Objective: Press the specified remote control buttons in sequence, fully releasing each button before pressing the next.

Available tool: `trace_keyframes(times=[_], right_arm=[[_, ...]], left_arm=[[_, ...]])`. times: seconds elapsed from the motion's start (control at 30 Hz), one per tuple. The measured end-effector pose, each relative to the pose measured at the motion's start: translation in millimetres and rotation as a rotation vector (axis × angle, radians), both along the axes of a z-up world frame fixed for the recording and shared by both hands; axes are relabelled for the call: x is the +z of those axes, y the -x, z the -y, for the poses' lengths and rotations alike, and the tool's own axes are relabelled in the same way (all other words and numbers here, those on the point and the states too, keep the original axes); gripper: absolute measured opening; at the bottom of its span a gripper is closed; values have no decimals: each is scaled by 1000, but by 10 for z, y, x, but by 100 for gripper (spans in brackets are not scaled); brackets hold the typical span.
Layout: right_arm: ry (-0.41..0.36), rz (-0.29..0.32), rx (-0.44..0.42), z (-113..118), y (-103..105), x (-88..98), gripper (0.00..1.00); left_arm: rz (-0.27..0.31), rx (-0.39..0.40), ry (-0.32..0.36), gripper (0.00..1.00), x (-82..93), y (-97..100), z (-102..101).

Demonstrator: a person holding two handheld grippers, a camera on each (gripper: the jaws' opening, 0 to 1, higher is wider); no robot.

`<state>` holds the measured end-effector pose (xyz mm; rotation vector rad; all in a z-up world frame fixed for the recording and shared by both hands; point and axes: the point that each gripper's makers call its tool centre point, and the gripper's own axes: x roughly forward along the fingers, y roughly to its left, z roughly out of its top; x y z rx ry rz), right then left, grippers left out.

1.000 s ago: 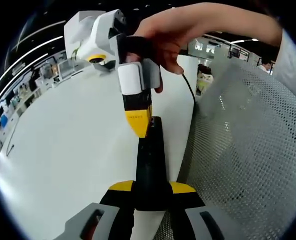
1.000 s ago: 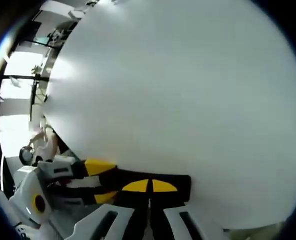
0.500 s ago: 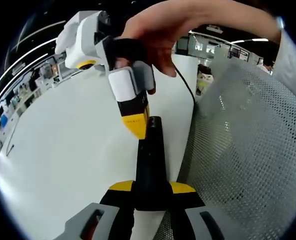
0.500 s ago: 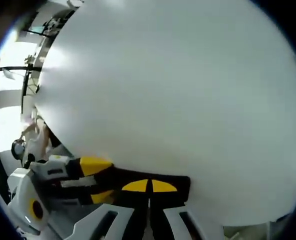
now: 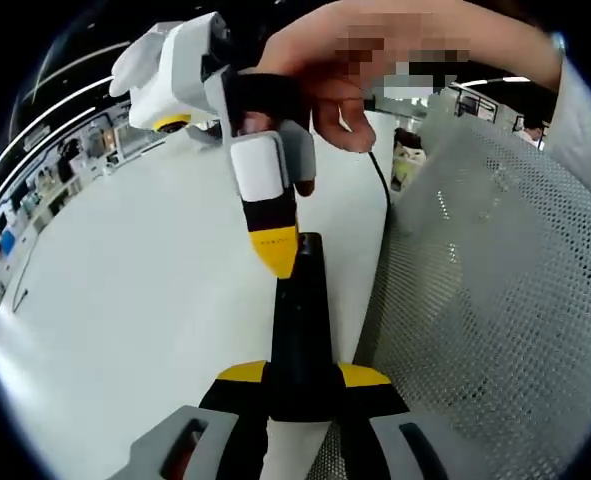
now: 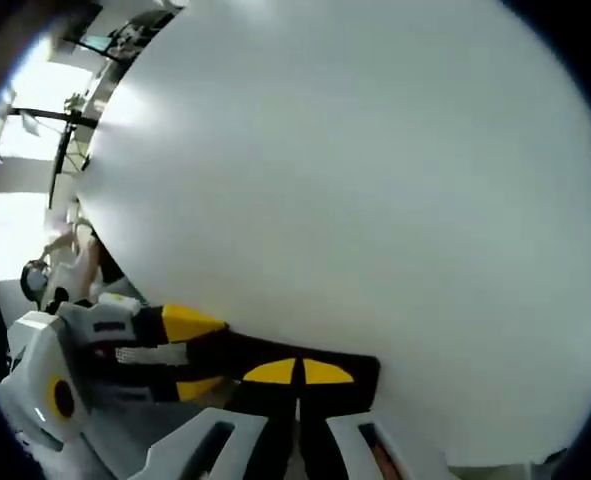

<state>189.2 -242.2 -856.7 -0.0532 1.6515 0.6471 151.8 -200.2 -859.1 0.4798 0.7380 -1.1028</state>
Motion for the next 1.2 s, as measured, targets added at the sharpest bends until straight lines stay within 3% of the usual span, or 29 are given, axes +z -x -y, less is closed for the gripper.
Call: trace_keyframes(times=[0.17,0.4,0.53,0.7,0.83,1.2], right_arm=[[-108,61,-124,12,-8,25,0],[-150,75,-186,32,14,51,0],[-254,118,-309,6,-56,102,0],[-406,76,-410,-20,-21,194,0],[-422,102,-431,57,3,164,0],[-466,125,-371,-66,142,205,0]], left_arm=[[0,0,0,25,2,0,1],[0,1,0,25,-1,4,-1],[0,1,0,25,-1,4,-2],[0,2,1,25,1,4,-1],[-1,2,0,25,-5,-2,-1],[-1,2,1,25,-5,-10,0]])
